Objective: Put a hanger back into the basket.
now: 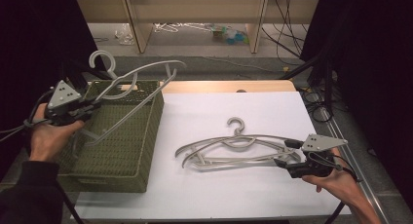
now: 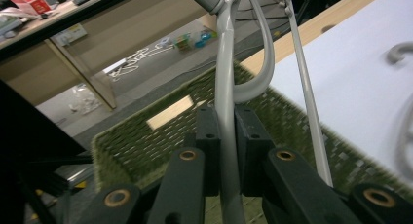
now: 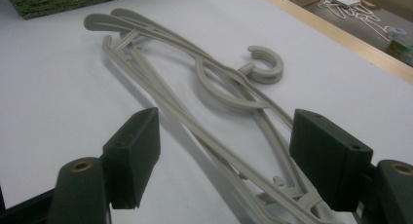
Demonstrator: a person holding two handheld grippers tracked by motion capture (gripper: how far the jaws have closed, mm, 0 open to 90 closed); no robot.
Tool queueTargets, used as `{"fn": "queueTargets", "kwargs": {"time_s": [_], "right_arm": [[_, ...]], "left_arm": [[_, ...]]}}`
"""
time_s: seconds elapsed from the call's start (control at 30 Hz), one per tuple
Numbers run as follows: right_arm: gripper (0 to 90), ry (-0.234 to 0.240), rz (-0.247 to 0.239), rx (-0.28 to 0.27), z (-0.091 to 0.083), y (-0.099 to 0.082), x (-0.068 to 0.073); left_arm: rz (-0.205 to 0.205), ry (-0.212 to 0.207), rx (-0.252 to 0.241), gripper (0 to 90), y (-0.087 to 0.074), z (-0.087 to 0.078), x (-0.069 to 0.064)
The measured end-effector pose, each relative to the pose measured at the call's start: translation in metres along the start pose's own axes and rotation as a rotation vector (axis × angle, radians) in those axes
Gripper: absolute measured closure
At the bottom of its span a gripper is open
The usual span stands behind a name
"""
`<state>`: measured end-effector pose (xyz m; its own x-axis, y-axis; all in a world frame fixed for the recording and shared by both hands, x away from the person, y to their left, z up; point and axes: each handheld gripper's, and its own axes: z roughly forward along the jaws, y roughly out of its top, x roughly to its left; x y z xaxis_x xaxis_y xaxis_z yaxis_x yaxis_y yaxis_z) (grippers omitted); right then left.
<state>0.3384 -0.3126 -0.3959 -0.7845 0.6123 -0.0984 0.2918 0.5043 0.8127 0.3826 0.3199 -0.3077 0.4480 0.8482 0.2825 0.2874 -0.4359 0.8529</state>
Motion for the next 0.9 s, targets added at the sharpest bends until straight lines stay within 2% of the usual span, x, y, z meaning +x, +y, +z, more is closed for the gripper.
{"fn": "queueTargets", "kwargs": {"time_s": [0.1,0.17,0.2,0.27,0.53,0.8,0.9], "right_arm": [[27.8,0.01,0.004,0.0,0.0,-0.001,0.0],[27.9,0.012,0.002,0.007,0.002,-0.001,0.001],[28.0,0.013,0.001,0.008,0.002,-0.001,0.001],[28.1,0.013,0.004,0.013,0.002,-0.002,0.001],[28.1,0.019,0.014,0.01,0.002,-0.002,0.001],[28.1,0.022,0.01,0.012,0.003,-0.003,0.001],[28.1,0.026,0.008,0.012,0.004,-0.003,0.001]], "left_arm": [[-0.014,0.023,0.008,81.9,-0.012,-0.003,0.01],[-0.003,0.043,0.019,81.8,-0.024,-0.007,0.018],[-0.003,0.043,0.019,81.8,-0.024,-0.007,0.018],[-0.015,0.057,0.029,81.8,-0.035,-0.009,0.023],[0.0,0.059,0.066,81.8,-0.057,-0.01,0.027],[-0.034,0.091,0.101,81.8,-0.073,-0.009,0.034],[-0.04,0.08,0.116,81.8,-0.077,-0.004,0.035]]}}
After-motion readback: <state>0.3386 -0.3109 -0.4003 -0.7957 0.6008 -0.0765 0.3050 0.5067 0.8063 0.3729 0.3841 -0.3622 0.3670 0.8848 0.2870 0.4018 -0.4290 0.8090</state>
